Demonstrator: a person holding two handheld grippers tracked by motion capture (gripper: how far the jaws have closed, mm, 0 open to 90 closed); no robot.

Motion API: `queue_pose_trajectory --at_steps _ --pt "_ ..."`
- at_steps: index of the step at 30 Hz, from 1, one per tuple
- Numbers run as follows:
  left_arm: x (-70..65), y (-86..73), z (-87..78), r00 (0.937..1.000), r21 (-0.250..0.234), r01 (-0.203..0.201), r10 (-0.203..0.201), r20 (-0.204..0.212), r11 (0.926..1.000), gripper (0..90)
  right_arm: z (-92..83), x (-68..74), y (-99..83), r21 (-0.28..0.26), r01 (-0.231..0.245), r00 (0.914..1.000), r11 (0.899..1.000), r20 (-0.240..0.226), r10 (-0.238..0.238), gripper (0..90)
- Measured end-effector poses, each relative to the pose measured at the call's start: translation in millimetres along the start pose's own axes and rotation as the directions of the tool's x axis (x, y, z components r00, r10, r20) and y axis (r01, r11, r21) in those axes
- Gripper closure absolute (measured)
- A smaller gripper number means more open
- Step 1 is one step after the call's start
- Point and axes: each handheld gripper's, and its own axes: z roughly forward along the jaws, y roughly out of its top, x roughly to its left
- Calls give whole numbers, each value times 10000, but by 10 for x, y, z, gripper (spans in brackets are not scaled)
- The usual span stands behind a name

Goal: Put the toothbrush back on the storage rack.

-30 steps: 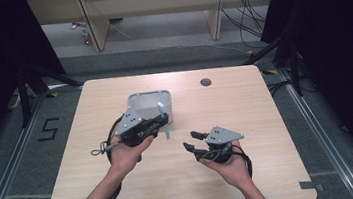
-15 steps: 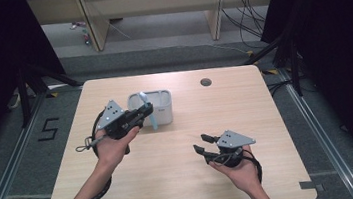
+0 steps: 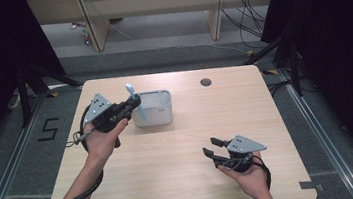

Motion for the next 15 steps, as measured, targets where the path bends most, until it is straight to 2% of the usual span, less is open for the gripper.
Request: queue_pose_trajectory --at_steps 1,4,7,9,11,13,14,15 --pt "12 8 3 10000 -19 11 -11 -35 10000 844 -17 14 -16 159 -314 9995 9994 -51 315 519" --pt "56 34 11 9999 -56 -57 57 -106 10000 844 -32 -15 -58 23 -119 9999 9999 7 119 518" --pt "106 68 23 9998 -115 -105 103 -197 9999 844 -52 -9 -98 47 -353 9994 9994 67 353 518" --pt "136 85 33 9995 -132 -174 171 -279 9998 844 -68 -23 -115 74 -264 9996 9996 115 263 518" --pt "164 100 45 9991 -165 -247 241 -348 9996 844 -79 -17 -131 79 -488 9988 9988 69 487 517" --pt "177 107 51 9991 -182 -223 216 -375 9996 844 -81 -38 -146 -113 -227 9996 9997 184 229 518" --pt "207 119 63 9988 -182 -228 220 -442 9996 844 -83 -16 -158 -68 -648 9979 9979 40 649 517" --pt "221 126 69 9987 -202 -219 210 -458 9996 844 -86 -25 -163 -103 -566 9984 9983 63 566 517"
